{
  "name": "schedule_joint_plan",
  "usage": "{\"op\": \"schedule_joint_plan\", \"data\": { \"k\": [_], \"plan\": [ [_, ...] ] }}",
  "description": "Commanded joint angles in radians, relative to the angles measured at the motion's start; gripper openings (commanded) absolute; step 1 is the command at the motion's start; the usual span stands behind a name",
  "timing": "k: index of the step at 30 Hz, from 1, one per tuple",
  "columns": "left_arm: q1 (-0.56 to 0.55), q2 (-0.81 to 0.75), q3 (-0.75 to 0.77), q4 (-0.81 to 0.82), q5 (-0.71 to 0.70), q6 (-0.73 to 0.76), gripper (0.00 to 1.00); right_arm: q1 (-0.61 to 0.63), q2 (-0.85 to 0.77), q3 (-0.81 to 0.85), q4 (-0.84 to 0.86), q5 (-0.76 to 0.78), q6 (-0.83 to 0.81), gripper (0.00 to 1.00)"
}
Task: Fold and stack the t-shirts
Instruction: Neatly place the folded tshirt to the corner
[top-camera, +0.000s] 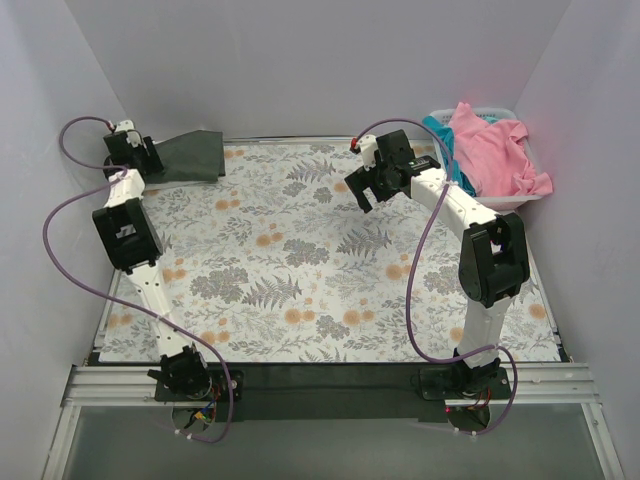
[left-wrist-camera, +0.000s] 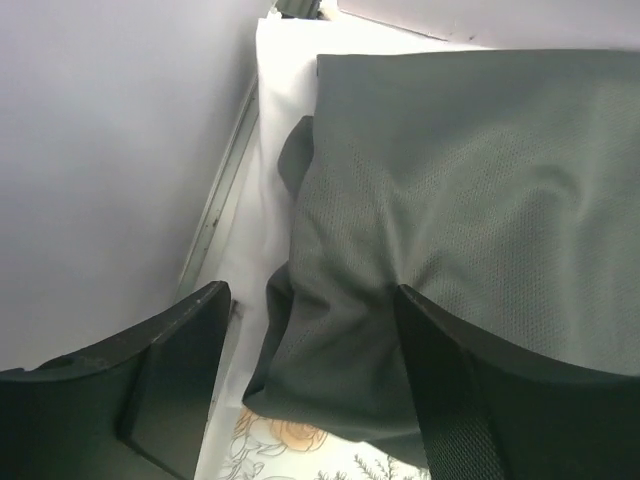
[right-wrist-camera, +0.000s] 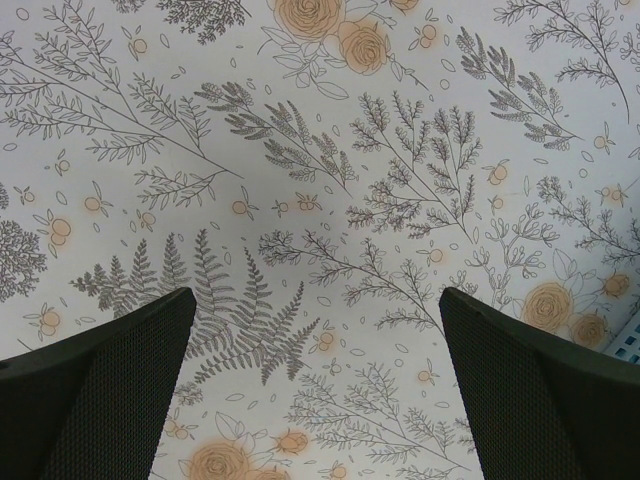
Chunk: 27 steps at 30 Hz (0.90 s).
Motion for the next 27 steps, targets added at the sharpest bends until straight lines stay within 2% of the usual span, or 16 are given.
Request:
{"op": "schedule_joint_plan", "data": {
  "k": [1, 4, 10, 12, 13, 16, 19, 21, 24, 27],
  "plan": [
    [0.023, -0.059, 0.102, -0.112, 0.0, 0.026, 0.63, 0.005, -0.023, 0.025, -0.007, -0.013, -0.007, 0.98],
    [0.023, -0.104, 0.144, -0.164, 0.043, 0.027, 0.65, 0.007, -0.033, 0.011, -0.007, -0.033, -0.01, 0.98],
    [0.024, -0.205, 0.111, -0.17, 0.186, 0.003, 0.67, 0.007, -0.05, -0.054, -0.009, -0.072, -0.031, 0.98],
    [0.024, -0.195, 0.105, -0.167, 0.265, -0.017, 0.63, 0.007, -0.054, -0.076, -0.009, -0.079, -0.031, 0.98],
    [0.023, -0.182, 0.11, -0.17, 0.276, -0.028, 0.56, 0.007, -0.054, -0.082, -0.007, -0.081, -0.034, 0.98],
    [0.021, -0.124, 0.12, -0.172, 0.315, -0.071, 0.44, 0.005, -0.051, -0.091, -0.007, -0.076, -0.034, 0.98],
    [0.015, -0.061, 0.133, -0.174, 0.309, -0.092, 0.41, 0.007, -0.05, -0.09, -0.009, -0.067, -0.04, 0.98],
    [0.008, -0.034, 0.133, -0.177, 0.272, -0.085, 0.43, 0.005, -0.048, -0.087, -0.01, -0.062, -0.042, 0.98],
    [0.006, 0.0, 0.113, -0.209, 0.226, -0.071, 0.53, 0.007, -0.045, -0.079, -0.016, -0.058, -0.043, 0.98],
    [0.014, -0.023, 0.026, -0.235, 0.174, -0.043, 0.59, 0.007, -0.042, -0.075, -0.018, -0.05, -0.049, 0.98]
  ]
}}
